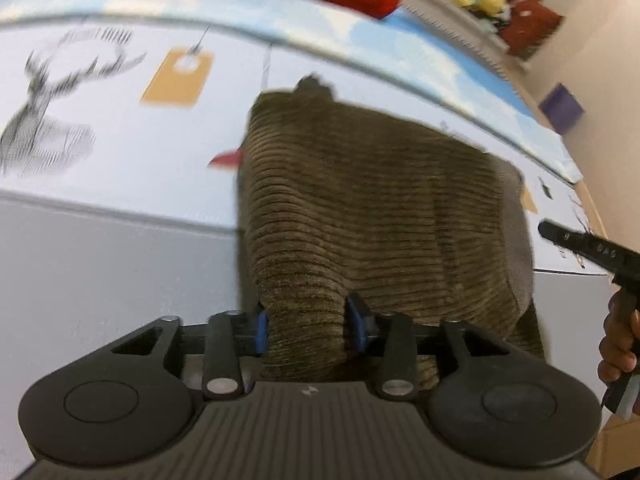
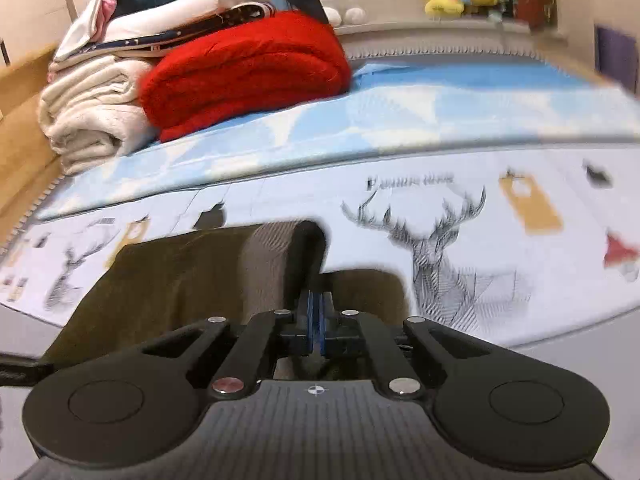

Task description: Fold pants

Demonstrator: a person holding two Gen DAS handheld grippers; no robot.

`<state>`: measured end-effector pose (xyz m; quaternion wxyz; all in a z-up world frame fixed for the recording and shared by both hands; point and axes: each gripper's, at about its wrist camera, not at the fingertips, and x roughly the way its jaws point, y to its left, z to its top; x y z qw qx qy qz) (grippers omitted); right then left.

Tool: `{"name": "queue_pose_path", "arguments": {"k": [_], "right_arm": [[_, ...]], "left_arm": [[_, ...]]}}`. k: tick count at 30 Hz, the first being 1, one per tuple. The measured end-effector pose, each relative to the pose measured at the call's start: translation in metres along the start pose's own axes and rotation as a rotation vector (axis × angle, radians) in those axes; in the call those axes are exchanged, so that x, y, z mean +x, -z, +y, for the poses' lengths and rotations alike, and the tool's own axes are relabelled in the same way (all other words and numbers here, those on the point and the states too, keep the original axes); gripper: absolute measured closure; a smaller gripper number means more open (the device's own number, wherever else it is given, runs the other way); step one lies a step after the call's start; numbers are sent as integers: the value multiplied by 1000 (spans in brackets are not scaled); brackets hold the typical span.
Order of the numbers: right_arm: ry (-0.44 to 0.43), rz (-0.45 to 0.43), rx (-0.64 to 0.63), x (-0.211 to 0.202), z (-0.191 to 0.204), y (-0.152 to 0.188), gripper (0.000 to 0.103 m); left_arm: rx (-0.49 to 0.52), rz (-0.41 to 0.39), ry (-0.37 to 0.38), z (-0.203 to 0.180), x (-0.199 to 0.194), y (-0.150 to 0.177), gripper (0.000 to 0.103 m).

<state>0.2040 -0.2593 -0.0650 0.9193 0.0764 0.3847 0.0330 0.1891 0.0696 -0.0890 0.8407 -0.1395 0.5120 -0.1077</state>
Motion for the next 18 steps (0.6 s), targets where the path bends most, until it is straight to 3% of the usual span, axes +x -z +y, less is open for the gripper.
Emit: {"name": "queue_pose_path", "arguments": {"k": [1, 2, 3, 7, 9, 10, 12, 14, 16, 17, 18], "right_arm": [[26, 65, 44, 6, -4, -1, 88], [15, 82, 87, 7, -8, 0, 72], [-13, 63, 115, 4, -11, -2, 64], [-113, -32, 115, -7, -8, -9, 46], [-136, 10, 126, 0, -7, -6, 27], [-147, 54, 129, 7, -6, -2, 26], [-148, 127, 100, 27, -2, 5, 26], [-115, 130, 33, 29, 6, 9, 27], [-134, 102, 7, 26, 11, 10, 48], [-132, 83, 0, 21, 13, 8, 68], [-135, 79, 3, 15, 14, 4, 77]], "left_arm": [[-12, 1, -7, 3, -2, -1, 49], [-18, -11, -14, 5, -4, -3, 49], [-18, -27, -20, 5, -8, -7, 51], [2, -72, -16, -1, -17, -9, 50], [-1, -61, -15, -1, -17, -8, 50], [4, -59, -16, -1, -18, -8, 50], [15, -60, -15, -2, -18, -7, 50], [18, -61, -8, -1, -20, -6, 50], [18, -62, -1, 0, -22, -6, 50], [18, -63, 0, 1, -21, -6, 50], [21, -69, 1, 1, -23, -7, 50]]}}
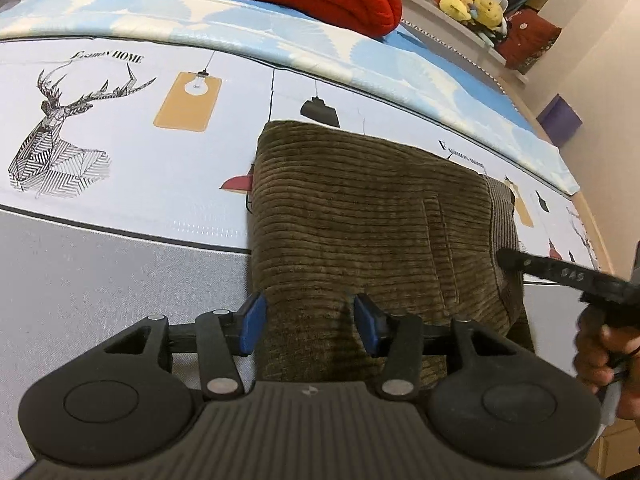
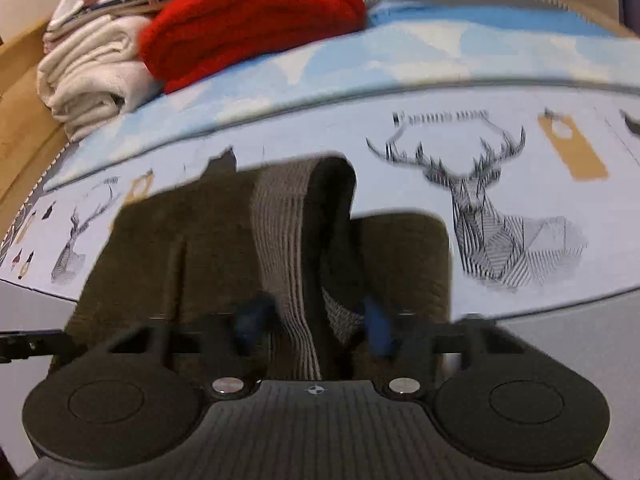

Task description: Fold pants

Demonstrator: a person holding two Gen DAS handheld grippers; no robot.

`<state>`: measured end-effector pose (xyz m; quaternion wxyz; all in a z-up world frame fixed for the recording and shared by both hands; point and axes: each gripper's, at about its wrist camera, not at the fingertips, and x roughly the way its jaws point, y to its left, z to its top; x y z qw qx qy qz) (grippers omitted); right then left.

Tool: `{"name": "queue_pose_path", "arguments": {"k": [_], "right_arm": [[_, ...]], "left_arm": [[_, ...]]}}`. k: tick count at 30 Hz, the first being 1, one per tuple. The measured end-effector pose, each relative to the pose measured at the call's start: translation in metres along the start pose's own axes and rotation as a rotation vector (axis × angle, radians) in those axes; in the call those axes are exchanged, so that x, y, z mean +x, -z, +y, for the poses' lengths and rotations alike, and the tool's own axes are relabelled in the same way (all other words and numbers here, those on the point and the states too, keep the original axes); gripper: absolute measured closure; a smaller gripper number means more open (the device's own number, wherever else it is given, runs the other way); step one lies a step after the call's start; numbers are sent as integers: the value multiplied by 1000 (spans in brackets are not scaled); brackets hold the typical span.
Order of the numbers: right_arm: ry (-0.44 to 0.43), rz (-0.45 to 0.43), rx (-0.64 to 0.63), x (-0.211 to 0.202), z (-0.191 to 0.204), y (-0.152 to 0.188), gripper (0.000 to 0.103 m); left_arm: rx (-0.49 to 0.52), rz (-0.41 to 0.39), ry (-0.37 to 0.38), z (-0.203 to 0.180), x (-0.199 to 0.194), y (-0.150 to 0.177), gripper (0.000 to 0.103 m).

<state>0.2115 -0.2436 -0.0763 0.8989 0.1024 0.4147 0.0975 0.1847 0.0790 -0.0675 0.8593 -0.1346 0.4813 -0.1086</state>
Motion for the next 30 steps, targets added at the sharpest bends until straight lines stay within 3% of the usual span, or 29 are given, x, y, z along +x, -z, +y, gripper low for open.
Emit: {"name": "queue_pose_path", "arguments": {"k": [5, 9, 11, 12, 14, 15, 17, 19, 20, 21, 22, 24, 26, 28, 30], "right_arm": [[-89, -37, 69, -41, 1, -17, 86], [-48, 71, 148, -54, -8, -10, 86], [21, 157, 163, -37, -20, 3, 86], [60, 190, 149, -28, -23, 9, 84], [74, 199, 88, -16, -23, 20, 72], [77, 185, 70, -20, -20, 19, 66], [95, 158, 74, -33, -15, 16, 65], [99, 112, 68, -50, -11, 16, 57], [106, 106, 66, -54, -11, 17, 43], [124, 129, 73, -53, -14, 21, 27], [135, 168, 81, -47, -17, 26, 22], [132, 283, 117, -30, -28, 41, 21], [107, 315, 178, -24, -37, 51, 21], [69, 317, 240, -22, -46, 54, 22], [-4, 304, 272, -24, -51, 54, 47]], "left_arm": [[41, -88, 30, -9, -18, -5, 50], [136, -116, 106, -26, -27, -2, 50], [205, -47, 105, -33, -16, 5, 50], [236, 17, 67, -36, -5, 10, 53], [317, 100, -38, -40, 13, 23, 53], [344, 82, -48, -43, 11, 25, 53], [310, 52, -25, -44, 0, 23, 52], [264, 31, -8, -40, -7, 20, 42], [253, 17, -23, -39, -10, 19, 28], [240, 11, -53, -38, -9, 19, 21], [220, 23, -77, -35, -6, 18, 21], [156, 102, -71, -26, 7, 19, 21], [77, 194, -35, -17, 21, 23, 21], [26, 207, -20, -13, 25, 26, 25], [19, 191, -11, -14, 25, 26, 36]]}}
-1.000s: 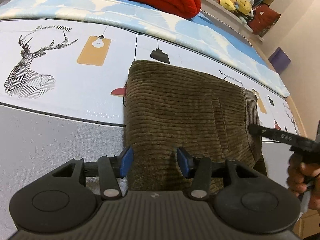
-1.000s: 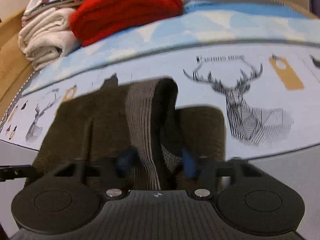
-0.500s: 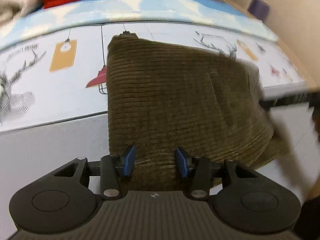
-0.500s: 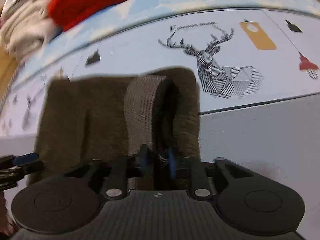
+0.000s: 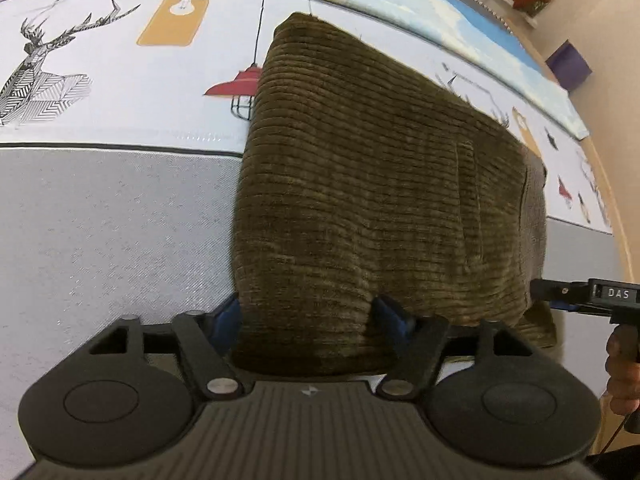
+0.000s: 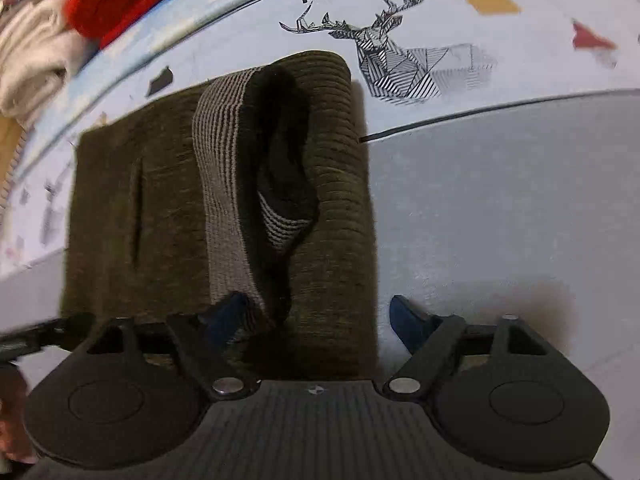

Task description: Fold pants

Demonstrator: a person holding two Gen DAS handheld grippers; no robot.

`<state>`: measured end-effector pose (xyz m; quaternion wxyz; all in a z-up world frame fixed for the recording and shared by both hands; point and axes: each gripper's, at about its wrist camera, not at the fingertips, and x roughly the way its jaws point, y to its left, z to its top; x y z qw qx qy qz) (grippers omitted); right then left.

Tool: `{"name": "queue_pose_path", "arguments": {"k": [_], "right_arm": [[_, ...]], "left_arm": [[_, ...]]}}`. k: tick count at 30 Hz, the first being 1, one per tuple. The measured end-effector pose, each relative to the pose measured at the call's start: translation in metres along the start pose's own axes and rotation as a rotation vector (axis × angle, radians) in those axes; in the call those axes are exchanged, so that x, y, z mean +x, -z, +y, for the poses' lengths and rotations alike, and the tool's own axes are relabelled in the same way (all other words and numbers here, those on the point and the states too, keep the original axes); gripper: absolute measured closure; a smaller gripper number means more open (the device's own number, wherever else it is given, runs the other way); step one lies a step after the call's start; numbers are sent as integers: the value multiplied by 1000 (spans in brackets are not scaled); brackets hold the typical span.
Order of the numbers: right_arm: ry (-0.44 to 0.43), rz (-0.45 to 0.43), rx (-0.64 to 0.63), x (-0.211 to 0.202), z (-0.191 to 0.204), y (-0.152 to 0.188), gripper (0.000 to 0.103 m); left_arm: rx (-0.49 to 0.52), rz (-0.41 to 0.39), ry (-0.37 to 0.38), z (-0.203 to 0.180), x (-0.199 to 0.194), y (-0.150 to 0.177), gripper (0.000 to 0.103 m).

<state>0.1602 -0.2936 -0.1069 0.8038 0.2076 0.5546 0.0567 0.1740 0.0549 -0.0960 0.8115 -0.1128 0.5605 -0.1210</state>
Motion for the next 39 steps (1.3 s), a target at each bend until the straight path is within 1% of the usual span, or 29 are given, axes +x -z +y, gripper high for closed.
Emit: {"name": "queue_pose_path", "arguments": {"k": [1, 2, 3, 4, 7, 10, 11, 12, 13, 14, 15, 16, 17, 18, 19, 21, 23, 25, 26, 27, 29, 30, 31, 33, 34, 35, 36, 37, 39], "right_arm": [[-1, -13, -4, -2, 1, 0, 51], [0, -28, -17, -3, 2, -1, 67], [4, -46, -27, -5, 3, -2, 78], [31, -71, -31, -7, 3, -5, 88], [46, -138, -21, -15, -6, -13, 88], [80, -132, -98, -14, -1, -13, 87], [98, -134, -131, -15, 2, -11, 85], [114, -132, -146, -17, 6, -10, 80], [128, -131, -152, -20, 6, -9, 79], [135, -123, -162, -21, 6, -7, 73], [156, -107, -175, -20, 7, -6, 65], [179, -91, -187, -19, 6, -4, 61], [205, -70, -191, -20, 4, 0, 54], [215, -61, -188, -23, 3, 2, 52], [225, -63, -178, -28, 3, 4, 52], [243, -120, -157, -50, 7, 9, 52], [227, -212, -172, -82, 18, 16, 52], [212, -323, -197, -115, 31, 28, 48], [199, -382, -214, -131, 37, 37, 40], [185, -446, -231, -147, 43, 49, 30], [157, -546, -267, -167, 51, 78, 19], [149, -577, -288, -170, 54, 93, 16], [149, -598, -304, -172, 55, 104, 16], [167, -617, -308, -164, 56, 130, 16], [184, -590, -284, -160, 59, 134, 16], [175, -589, -273, -162, 64, 135, 21], [150, -622, -260, -165, 66, 141, 20], [142, -633, -254, -164, 67, 143, 18], [163, -593, -275, -156, 71, 145, 17]], "left_arm": [[-2, -11, 2, -2, -2, 1, 38], [5, -21, 2, -4, -4, 2, 41], [26, -31, -4, -9, -6, 3, 42], [55, -36, -6, -14, -7, 6, 42], [74, -17, 17, -22, -3, 11, 40], [61, -29, -14, -25, -8, 9, 38], [83, -52, -43, -29, -12, 8, 38], [119, -81, -71, -36, -18, 9, 38], [157, -115, -91, -43, -23, 10, 39], [188, -135, -103, -47, -26, 11, 39], [224, -132, -117, -50, -24, 13, 39], [259, -102, -138, -48, -16, 16, 37], [283, -64, -153, -47, -9, 20, 34], [284, -47, -160, -45, -7, 24, 31], [268, -57, -167, -43, -12, 25, 31], [267, -76, -196, -47, -28, 25, 31], [310, -137, -264, -56, -51, 30, 30], [354, -215, -302, -67, -77, 43, 23], [358, -255, -300, -71, -90, 51, 18], [350, -295, -293, -74, -103, 61, 16], [322, -357, -279, -81, -122, 80, 15], [304, -386, -279, -86, -130, 92, 15], [287, -411, -280, -91, -135, 99, 15], [257, -454, -245, -100, -140, 117, 15], [252, -469, -229, -105, -141, 124, 15], [254, -477, -222, -108, -142, 129, 15], [258, -478, -214, -113, -141, 132, 15], [265, -483, -207, -117, -142, 134, 15], [266, -500, -236, -124, -138, 134, 14]]}}
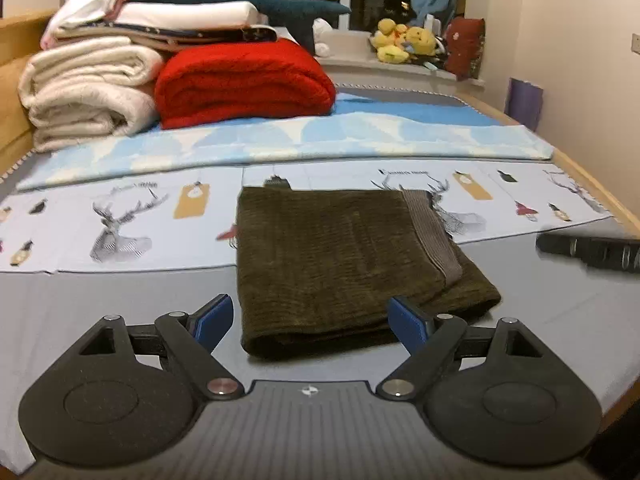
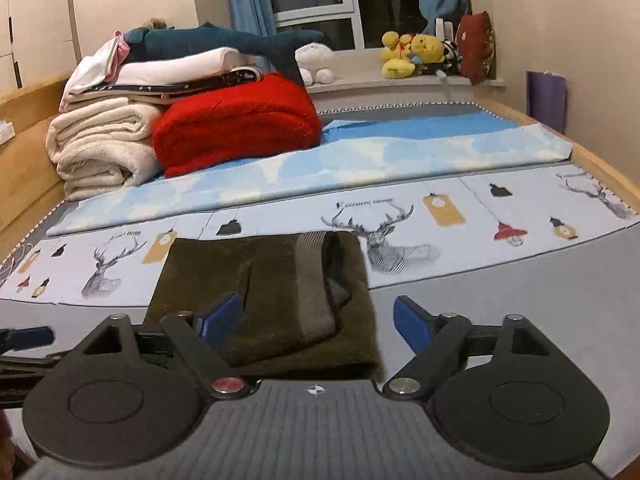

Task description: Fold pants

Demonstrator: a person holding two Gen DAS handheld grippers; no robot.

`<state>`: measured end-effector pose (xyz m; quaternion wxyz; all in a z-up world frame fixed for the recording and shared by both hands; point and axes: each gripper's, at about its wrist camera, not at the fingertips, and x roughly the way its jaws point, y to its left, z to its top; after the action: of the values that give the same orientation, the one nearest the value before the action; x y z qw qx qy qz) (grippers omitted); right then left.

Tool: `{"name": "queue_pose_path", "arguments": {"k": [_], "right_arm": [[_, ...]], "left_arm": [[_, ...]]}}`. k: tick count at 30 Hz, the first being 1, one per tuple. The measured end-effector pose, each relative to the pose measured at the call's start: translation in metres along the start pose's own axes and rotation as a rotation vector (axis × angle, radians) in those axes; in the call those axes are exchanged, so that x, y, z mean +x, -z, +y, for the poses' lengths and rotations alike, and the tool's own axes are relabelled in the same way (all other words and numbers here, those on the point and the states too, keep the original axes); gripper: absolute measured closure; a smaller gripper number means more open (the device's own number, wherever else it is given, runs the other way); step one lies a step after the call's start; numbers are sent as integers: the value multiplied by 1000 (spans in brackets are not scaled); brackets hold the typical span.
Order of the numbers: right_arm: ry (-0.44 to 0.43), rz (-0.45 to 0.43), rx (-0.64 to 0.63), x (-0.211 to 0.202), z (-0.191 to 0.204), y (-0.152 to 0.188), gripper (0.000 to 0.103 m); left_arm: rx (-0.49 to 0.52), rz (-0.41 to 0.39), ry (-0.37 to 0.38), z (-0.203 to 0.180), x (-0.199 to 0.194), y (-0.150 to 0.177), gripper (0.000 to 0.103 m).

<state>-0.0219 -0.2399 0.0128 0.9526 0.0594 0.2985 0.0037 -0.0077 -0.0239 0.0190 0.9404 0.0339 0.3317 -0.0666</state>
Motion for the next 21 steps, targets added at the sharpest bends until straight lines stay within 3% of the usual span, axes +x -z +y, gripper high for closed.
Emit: {"name": "queue_pose_path", "arguments": {"k": [3, 5, 21], "right_arm": [[22, 0, -56, 6, 10, 1, 17], [30, 13, -64, 12, 13, 2, 17], [43, 86, -114, 34, 31, 7, 17]], "left_arm": [[-26, 39, -34, -3, 12, -1, 11], [-60, 74, -27, -1, 22, -2, 1], [-107, 133, -17, -2, 48, -1, 1]]}}
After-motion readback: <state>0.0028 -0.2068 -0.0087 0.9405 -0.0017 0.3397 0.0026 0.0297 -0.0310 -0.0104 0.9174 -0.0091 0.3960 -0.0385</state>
